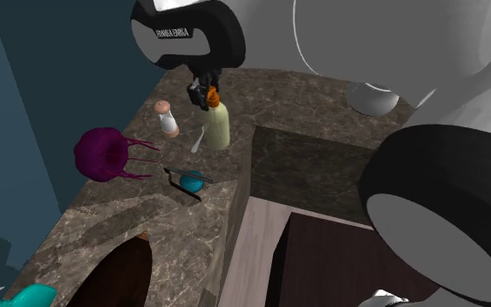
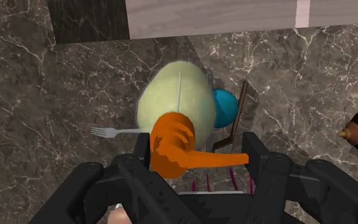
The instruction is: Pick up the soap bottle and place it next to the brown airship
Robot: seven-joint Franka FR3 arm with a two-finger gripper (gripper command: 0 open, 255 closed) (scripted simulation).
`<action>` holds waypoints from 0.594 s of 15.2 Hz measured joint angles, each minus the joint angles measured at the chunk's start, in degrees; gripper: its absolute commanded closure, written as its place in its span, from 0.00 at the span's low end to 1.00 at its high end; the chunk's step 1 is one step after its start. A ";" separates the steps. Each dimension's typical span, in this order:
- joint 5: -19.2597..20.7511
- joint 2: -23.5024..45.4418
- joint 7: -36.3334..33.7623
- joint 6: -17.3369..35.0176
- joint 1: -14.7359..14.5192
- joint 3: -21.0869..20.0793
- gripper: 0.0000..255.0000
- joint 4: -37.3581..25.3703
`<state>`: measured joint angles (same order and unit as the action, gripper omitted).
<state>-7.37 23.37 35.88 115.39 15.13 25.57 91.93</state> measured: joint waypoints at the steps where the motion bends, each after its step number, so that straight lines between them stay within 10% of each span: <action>1: 0.11 -0.18 -0.06 -0.74 -0.01 0.05 1.00 -0.58; 9: 0.62 -1.04 -0.32 -6.49 0.15 0.36 1.00 -5.57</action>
<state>-6.75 22.32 35.56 108.90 15.28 25.93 86.37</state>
